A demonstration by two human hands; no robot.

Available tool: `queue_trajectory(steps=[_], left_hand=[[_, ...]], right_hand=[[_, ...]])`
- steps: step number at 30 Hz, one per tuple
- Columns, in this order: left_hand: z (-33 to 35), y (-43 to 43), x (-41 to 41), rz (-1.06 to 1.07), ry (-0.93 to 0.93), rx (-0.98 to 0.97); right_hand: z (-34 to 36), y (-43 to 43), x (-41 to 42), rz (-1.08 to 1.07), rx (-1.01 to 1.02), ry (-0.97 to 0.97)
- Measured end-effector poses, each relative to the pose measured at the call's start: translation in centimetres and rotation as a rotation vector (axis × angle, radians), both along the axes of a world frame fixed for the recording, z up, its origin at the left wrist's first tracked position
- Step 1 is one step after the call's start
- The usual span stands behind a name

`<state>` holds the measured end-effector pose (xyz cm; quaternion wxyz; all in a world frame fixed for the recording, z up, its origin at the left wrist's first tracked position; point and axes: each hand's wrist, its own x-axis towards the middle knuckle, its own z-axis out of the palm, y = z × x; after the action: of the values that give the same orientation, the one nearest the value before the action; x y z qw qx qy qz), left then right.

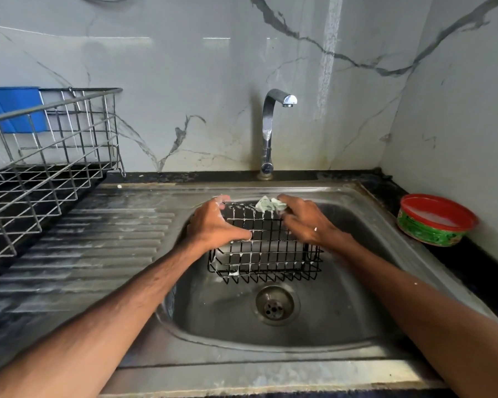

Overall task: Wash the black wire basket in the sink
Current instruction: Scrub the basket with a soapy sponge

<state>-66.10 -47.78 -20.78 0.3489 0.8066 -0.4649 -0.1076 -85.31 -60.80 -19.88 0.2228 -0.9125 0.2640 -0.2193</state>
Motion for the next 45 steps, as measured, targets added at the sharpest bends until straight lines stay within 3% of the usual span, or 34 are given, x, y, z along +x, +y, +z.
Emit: queue_trajectory(steps=[7, 12, 18, 31, 38, 41, 45], left_hand=[[-0.4, -0.3, 0.8, 0.055, 0.225, 0.008], [0.0, 0.0, 0.5, 0.009, 0.212, 0.198], [0.5, 0.9, 1.4, -0.119, 0.356, 0.472], [0.2, 1.0, 2.2, -0.204, 0.798, 0.266], [-0.5, 0.5, 1.4, -0.114, 0.782, 0.100], [-0.7, 0.3, 1.3, -0.082, 0.762, 0.040], [-0.7, 0.2, 1.2, -0.049, 0.717, 0.000]], right_hand=[[0.6, -0.8, 0.0, -0.081, 0.196, 0.015], [1.0, -0.9, -0.3, -0.107, 0.277, -0.034], [1.0, -1.7, -1.1, -0.210, 0.464, -0.154], [-0.3, -2.4, -3.1, -0.331, 0.846, -0.257], [-2.2, -3.1, -2.8, -0.342, 1.027, -0.326], [-1.7, -2.2, -3.2, -0.301, 1.005, -0.272], [-1.0, -1.3, -4.1, -0.215, 0.759, -0.156]])
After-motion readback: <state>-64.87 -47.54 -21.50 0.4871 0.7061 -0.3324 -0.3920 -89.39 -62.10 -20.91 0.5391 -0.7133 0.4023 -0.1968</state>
